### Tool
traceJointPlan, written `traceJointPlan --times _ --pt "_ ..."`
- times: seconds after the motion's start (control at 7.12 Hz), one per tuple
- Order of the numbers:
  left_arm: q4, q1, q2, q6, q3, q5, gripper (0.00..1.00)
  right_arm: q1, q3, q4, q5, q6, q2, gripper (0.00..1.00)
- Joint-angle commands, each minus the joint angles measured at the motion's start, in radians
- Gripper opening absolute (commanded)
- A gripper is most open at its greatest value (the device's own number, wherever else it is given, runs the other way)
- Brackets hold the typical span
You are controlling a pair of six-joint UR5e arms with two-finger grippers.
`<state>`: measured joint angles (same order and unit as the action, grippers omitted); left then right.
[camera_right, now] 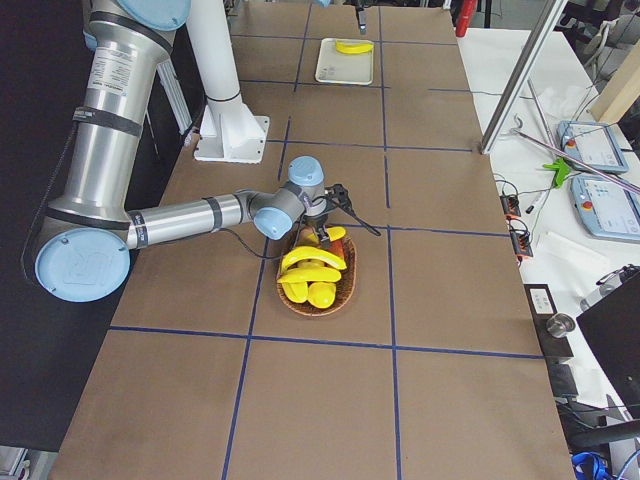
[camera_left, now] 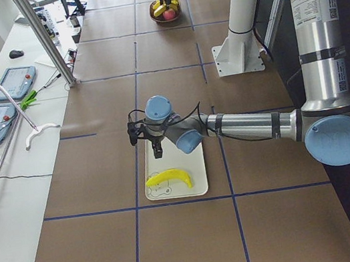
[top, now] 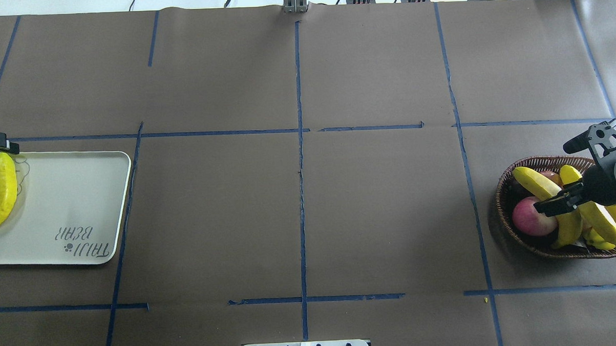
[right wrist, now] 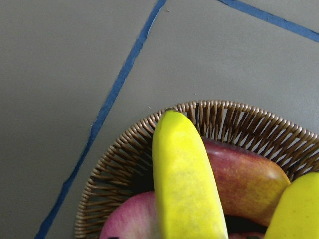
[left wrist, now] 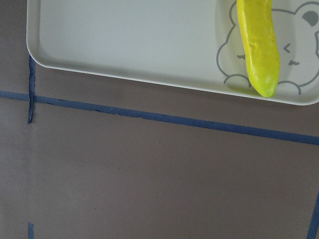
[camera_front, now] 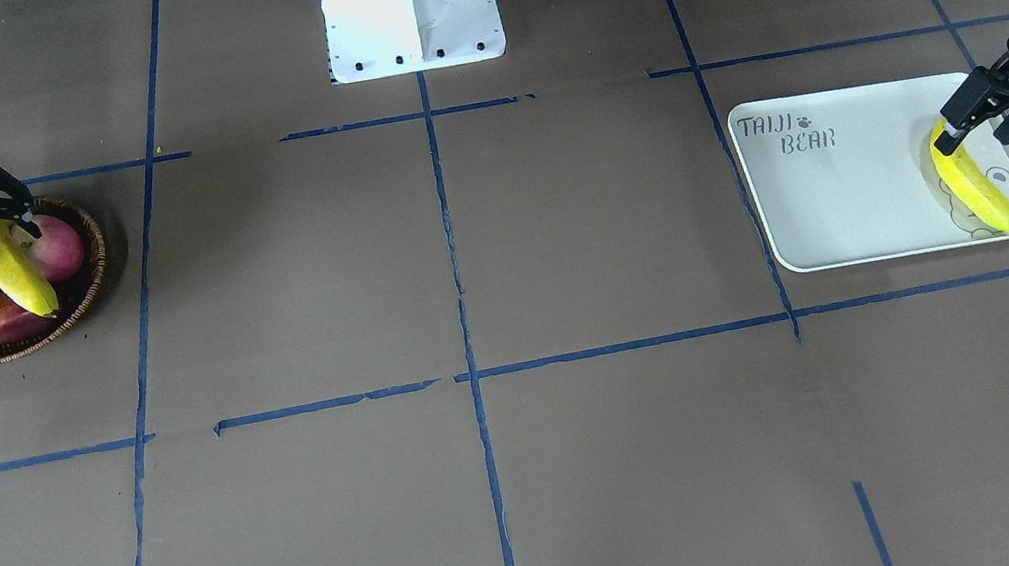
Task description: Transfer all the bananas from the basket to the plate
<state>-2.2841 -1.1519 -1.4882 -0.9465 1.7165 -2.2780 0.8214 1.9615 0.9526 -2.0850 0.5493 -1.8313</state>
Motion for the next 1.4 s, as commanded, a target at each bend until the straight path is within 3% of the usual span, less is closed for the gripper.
traceJointPlan --times 0.0,0.14,0.42,0.84,1.12,1.26 --pt "0.0 0.0 0.0 0.0 0.0 0.0 1.0 -0.005 0.0 0.0 -0.006 0.001 0.004 0.57" --pt "0.0 0.0 0.0 0.0 0.0 0.0 1.0 -0.005 0.002 0.0 -0.01 0.001 0.006 0.42" --pt "0.0 0.0 0.0 0.0 0.0 0.0 1.0 -0.004 0.0 0.002 -0.01 0.001 0.004 0.34" --pt "0.0 0.001 0.0 -0.002 0.002 -0.002 1.0 0.007 0.061 0.012 -0.032 0.001 -0.002 0.04" --pt "-0.146 0.007 -0.001 -0.008 0.002 -0.005 1.0 0.132 0.08 0.012 -0.204 0.007 0.044 0.02" --pt "-0.208 0.024 -0.015 -0.129 0.005 -0.003 1.0 0.134 0.079 0.011 -0.211 0.062 0.088 0.01"
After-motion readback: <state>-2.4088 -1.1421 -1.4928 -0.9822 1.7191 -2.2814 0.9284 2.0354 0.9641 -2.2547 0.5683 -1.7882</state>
